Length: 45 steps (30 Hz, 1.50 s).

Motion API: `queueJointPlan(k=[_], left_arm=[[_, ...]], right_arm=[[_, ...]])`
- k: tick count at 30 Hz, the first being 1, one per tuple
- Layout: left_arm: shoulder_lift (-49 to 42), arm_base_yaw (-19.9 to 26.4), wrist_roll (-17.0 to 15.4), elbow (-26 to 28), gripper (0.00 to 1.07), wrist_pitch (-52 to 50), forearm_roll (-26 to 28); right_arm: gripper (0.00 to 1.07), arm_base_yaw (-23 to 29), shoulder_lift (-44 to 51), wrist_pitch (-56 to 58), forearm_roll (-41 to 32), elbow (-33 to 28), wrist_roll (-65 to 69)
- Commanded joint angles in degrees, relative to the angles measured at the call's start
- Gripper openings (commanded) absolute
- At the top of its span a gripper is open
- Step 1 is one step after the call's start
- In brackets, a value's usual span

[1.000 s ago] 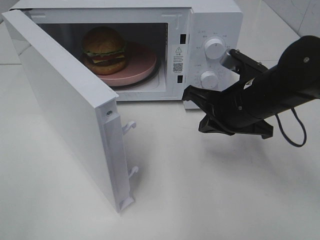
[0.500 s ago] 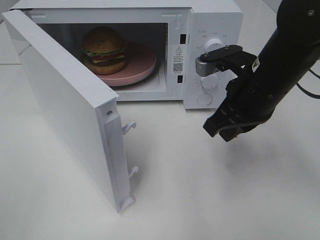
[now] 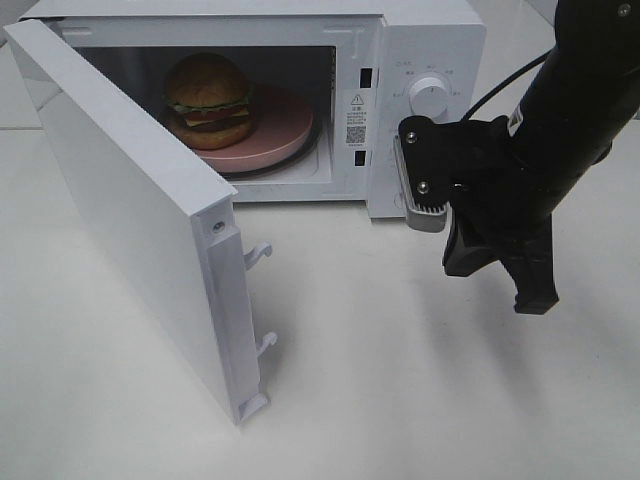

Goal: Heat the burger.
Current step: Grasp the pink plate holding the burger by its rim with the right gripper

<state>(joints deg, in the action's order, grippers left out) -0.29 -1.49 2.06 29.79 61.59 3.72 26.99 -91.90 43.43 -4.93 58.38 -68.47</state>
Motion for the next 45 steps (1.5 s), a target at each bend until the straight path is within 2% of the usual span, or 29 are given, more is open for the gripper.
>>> queueJointPlan(k=[1,5,12,17,19,20,22,23,24,25,26,45], left_arm=[[-0.4,0.3,-0.1,-0.2,0.98,-0.4,0.4],[-0.4,0.3,-0.1,-0.2,0.98,-0.4,0.4],[-0.4,0.3,-0.1,-0.2,0.98,-0.4,0.4],[-0.4,0.3,-0.1,-0.2,0.98,-0.4,0.4],[-0.4,0.3,-0.1,-0.2,0.98,-0.4,0.4],[-0.4,0.3,-0.1,-0.2,0.98,-0.4,0.4],[-0.4,0.3,-0.1,-0.2,0.98,-0.4,0.4],[-0.4,0.3,-0.1,-0.2,0.98,-0.4,0.4],[-0.4,0.3,-0.1,-0.2,0.98,-0.4,0.4],[-0.4,0.3,-0.1,-0.2,0.98,-0.4,0.4],[-0.4,0.3,-0.1,-0.2,0.98,-0.4,0.4],[-0.4,0.3,-0.1,-0.2,0.98,-0.4,0.4]], right_arm=[[0.04,-0.3,0.3,-1.5,0.0,0.1,-10.8],[0.05,-0.3,0.3,-3.8,0.0,0.1,-18.1],[0.07,-0.1,0.3,-8.3,0.7,0.1,-22.1],[0.18,-0.1,0.3,-12.0,1.3,0.1,-22.1],[0.38,0.3,0.3,-14.0,1.2,0.1,-20.9],[0.38,0.3,0.3,-14.0,1.2,0.1,-20.9],[0.76,2.4,0.3,-15.4,1.3,0.2,-15.4],[0.76,2.4,0.3,-15.4,1.3,0.2,-15.4],[0.87,2.9,0.3,-15.9,1.5,0.3,-14.4],[0.87,2.9,0.3,-15.9,1.5,0.3,-14.4],[1.02,4.1,-0.1,-16.8,2.1,1.0,-12.9],[0.98,8.5,-7.8,-21.5,10.1,11.2,-8.4]])
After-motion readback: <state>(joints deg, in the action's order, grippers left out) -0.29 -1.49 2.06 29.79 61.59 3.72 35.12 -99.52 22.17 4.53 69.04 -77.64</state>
